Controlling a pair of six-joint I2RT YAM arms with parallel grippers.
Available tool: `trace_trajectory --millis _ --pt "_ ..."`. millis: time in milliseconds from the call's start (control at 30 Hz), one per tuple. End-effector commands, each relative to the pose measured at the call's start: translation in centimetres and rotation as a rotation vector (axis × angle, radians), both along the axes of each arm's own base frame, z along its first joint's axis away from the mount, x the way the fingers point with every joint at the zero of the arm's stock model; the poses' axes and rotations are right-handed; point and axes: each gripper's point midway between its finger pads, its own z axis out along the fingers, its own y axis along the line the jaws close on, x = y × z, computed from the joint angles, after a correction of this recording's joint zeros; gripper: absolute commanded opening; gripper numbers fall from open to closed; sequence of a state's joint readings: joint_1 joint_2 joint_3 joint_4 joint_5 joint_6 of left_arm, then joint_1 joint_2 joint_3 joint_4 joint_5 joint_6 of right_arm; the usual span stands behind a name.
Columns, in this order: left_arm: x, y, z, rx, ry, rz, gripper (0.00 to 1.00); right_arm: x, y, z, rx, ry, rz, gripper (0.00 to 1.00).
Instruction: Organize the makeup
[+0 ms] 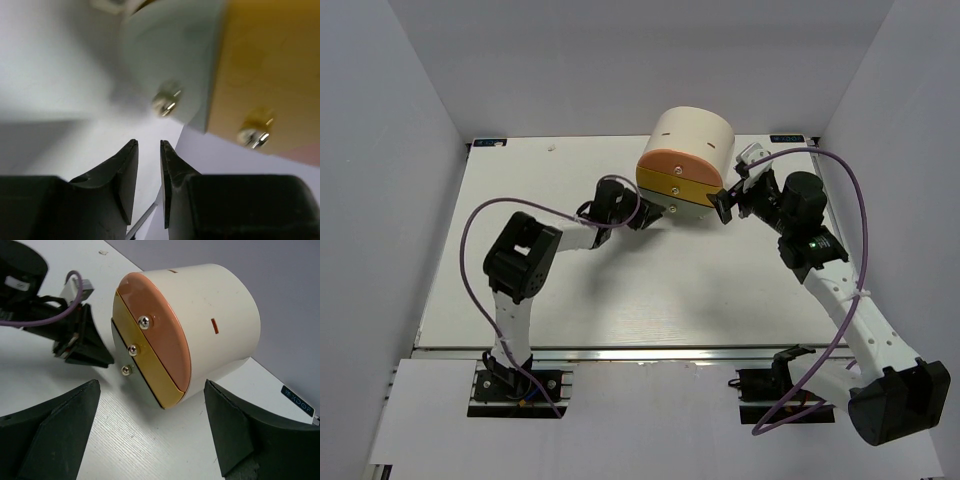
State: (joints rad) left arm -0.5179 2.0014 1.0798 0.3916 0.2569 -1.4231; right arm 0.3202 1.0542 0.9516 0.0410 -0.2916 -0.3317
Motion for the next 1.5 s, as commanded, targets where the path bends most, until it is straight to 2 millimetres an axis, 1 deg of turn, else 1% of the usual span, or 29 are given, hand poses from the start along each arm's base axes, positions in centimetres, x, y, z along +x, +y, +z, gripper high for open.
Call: trace_trajectory --millis 0,33,67,100,167,233,300,333,400,433,533,567,600,633,667,700,733,767,800,833,867,933,967,1033,1067,1100,1133,1333,1467 --pt "2.5 -1.1 -0.3 0.046 0.007 -0.025 0.34 -0.3 -0.3 0.2 0.016 0.009 -0.013 0.89" --pt "3.2 -1.2 -0.6 0.066 0.009 -0.032 0.35 -0.3 -0.4 0.3 0.018 0.005 -0.014 0.89" --pt "4.7 -1.8 0.8 0.068 -0.017 -0.027 0.35 -0.4 -0.5 0.5 0.019 0.000 -0.019 0.89" --pt "4.6 -1.7 -1.3 0.112 0.041 -0.031 0.35 -0.3 -0.5 0.6 0.019 -0.003 -0.022 0.89" --pt "5.7 -2.1 -0.8 0.128 0.027 -0.035 0.39 -0.4 -0.7 0.7 0.019 -0.008 -0.028 0.89" --pt "6.0 -1.9 -1.3 0.132 0.038 -0.031 0.44 -0.5 -0.9 0.7 0.021 -0.010 -0.032 0.89" --pt "6.0 -1.9 -1.1 0.121 0.028 -0.032 0.44 -0.5 -1.0 0.7 0.023 -0.011 -0.034 0.89" --pt "5.8 -1.9 -0.5 0.112 0.018 -0.033 0.42 -0.6 -1.0 0.6 0.023 -0.011 -0.036 0.89" --pt "5.1 -1.5 -0.4 0.099 -0.001 -0.033 0.27 -0.6 -1.1 0.5 0.022 -0.008 -0.039 0.89" --pt "4.8 -1.4 1.0 0.080 -0.025 -0.032 0.25 -0.6 -1.2 0.5 0.022 -0.009 -0.039 0.89" --pt "3.0 -0.2 1.3 0.064 -0.047 -0.017 0.21 -0.7 -1.0 0.1 0.020 -0.001 -0.025 0.89" --pt "2.5 0.0 3.5 0.042 -0.092 -0.016 0.21 -0.7 -0.8 -0.1 0.018 0.003 -0.016 0.89" --pt "2.3 0.3 4.6 0.027 -0.130 -0.010 0.22 -0.7 -0.8 -0.3 0.017 0.011 -0.017 0.89" --pt "1.3 1.0 4.0 0.050 -0.137 -0.010 0.25 -0.7 -0.8 -0.5 0.021 0.018 -0.018 0.89" --pt "0.7 1.4 6.8 0.035 -0.204 -0.010 0.29 -0.5 -0.9 -0.6 0.025 0.025 -0.030 0.89" --pt "0.3 1.8 7.8 0.044 -0.242 -0.011 0.38 -0.5 -0.9 -0.5 0.030 0.031 -0.031 0.89" --pt "-0.6 2.6 7.5 0.089 -0.273 -0.020 0.46 -0.6 -0.9 -0.5 0.042 0.046 -0.034 0.89" --pt "-1.4 3.1 11.1 0.067 -0.370 -0.019 0.67 -0.5 -1.0 -0.6 0.055 0.069 -0.051 0.89" --pt "-2.2 3.6 12.2 0.070 -0.415 -0.024 0.98 -0.4 -1.0 -0.1 0.077 0.077 -0.064 0.89" --pt "-3.5 4.5 11.9 0.111 -0.459 -0.043 0.98 -0.4 -1.2 -0.6 0.085 0.117 -0.081 0.89" --pt "-4.7 5.4 15.5 0.110 -0.555 -0.038 0.98 -0.4 -1.6 -1.5 0.108 0.190 -0.127 0.89" --pt "-6.3 6.5 17.3 0.210 -0.686 -0.083 0.98 0.2 -2.0 -1.6 0.125 0.261 -0.186 0.90" --pt "-7.7 7.3 19.3 0.232 -0.737 -0.098 0.98 0.3 -2.4 -3.4 0.122 0.362 -0.238 0.89" --pt "-9.0 8.4 19.9 0.326 -0.791 -0.137 0.98 0.7 -3.0 -2.6 0.122 0.399 -0.288 0.89" --pt "-9.4 9.0 20.5 0.348 -0.809 -0.128 0.98 0.4 -3.1 -4.0 0.100 0.477 -0.312 0.89" --pt "-10.3 9.7 22.2 0.367 -0.867 -0.122 0.98 0.4 -3.2 -3.9 0.092 0.492 -0.318 0.89" --pt "-10.6 10.1 22.5 0.381 -0.879 -0.120 0.98 0.7 -3.2 -2.6 0.096 0.480 -0.318 0.89" --pt "-12.2 11.9 25.2 0.428 -0.933 -0.087 0.98 0.8 -4.2 1.1 0.106 0.394 -0.333 0.89" --pt "-12.9 12.7 27.0 0.434 -0.978 -0.053 0.98 0.2 -4.5 1.9 0.099 0.385 -0.338 0.90"
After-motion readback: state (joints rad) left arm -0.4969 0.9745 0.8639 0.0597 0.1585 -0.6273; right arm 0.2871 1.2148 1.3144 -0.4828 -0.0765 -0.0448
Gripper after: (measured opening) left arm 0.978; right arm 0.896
